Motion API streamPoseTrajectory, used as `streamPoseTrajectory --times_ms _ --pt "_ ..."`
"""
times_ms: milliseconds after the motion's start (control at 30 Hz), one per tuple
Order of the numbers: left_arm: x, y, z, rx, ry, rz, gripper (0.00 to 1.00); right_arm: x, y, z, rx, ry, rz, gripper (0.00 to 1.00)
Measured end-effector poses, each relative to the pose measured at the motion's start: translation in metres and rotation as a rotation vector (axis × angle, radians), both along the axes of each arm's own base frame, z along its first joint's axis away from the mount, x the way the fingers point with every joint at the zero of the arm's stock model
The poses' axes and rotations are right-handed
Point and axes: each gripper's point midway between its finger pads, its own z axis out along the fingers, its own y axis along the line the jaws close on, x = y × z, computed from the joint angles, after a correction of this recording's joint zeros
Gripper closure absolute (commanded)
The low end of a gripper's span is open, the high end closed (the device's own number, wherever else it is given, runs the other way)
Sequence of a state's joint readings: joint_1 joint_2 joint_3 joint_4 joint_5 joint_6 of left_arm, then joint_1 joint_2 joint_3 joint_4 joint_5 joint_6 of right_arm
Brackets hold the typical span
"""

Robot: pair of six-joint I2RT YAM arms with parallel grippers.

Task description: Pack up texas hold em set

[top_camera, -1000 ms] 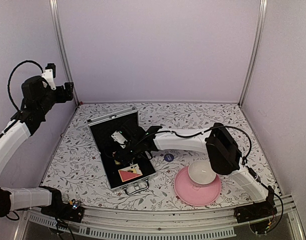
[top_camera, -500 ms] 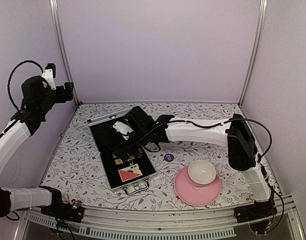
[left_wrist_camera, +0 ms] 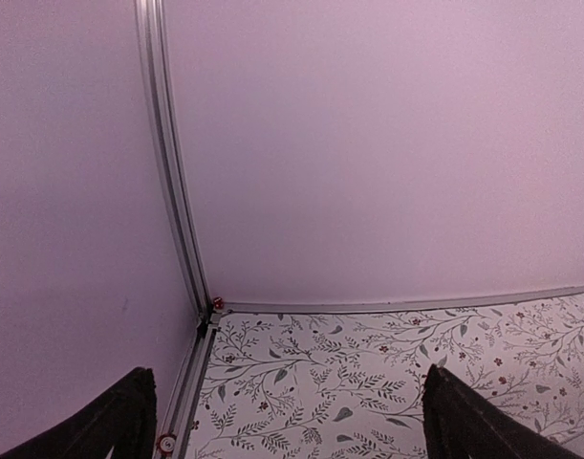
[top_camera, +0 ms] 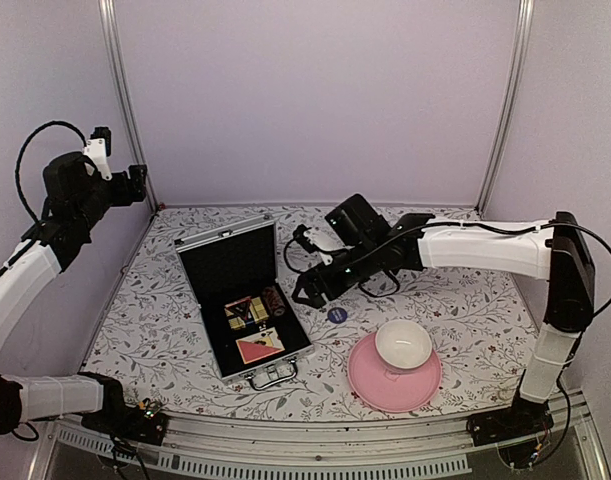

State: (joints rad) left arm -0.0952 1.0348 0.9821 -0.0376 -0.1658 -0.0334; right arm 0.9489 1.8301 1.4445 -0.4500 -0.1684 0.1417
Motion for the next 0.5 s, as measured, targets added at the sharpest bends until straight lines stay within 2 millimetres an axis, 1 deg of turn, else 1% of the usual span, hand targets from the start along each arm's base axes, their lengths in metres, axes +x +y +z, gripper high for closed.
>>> streamPoseTrajectory --times_ms 67,167,233,367,500 --pt "0.0 0.0 0.0 0.0 0.0 0.0 0.03 0.023 -0.025 -0.013 -0.022 0.06 -0.127 0.14" --pt "0.0 0.0 0.0 0.0 0.0 0.0 0.03 0.045 -0.057 -0.036 -0.091 0.118 -0.277 0.16" --pt "0.0 0.0 0.0 0.0 0.0 0.0 0.03 0.056 -0.07 -0.053 -0.15 0.152 -0.347 0.17" --pt "0.0 0.0 0.0 0.0 0.0 0.001 0.03 0.059 -0.067 -0.082 -0.255 0.194 -0.386 0.19" --pt "0.0 0.0 0.0 0.001 0.0 0.001 0.03 0.054 -0.062 -0.094 -0.314 0.205 -0.389 0.2"
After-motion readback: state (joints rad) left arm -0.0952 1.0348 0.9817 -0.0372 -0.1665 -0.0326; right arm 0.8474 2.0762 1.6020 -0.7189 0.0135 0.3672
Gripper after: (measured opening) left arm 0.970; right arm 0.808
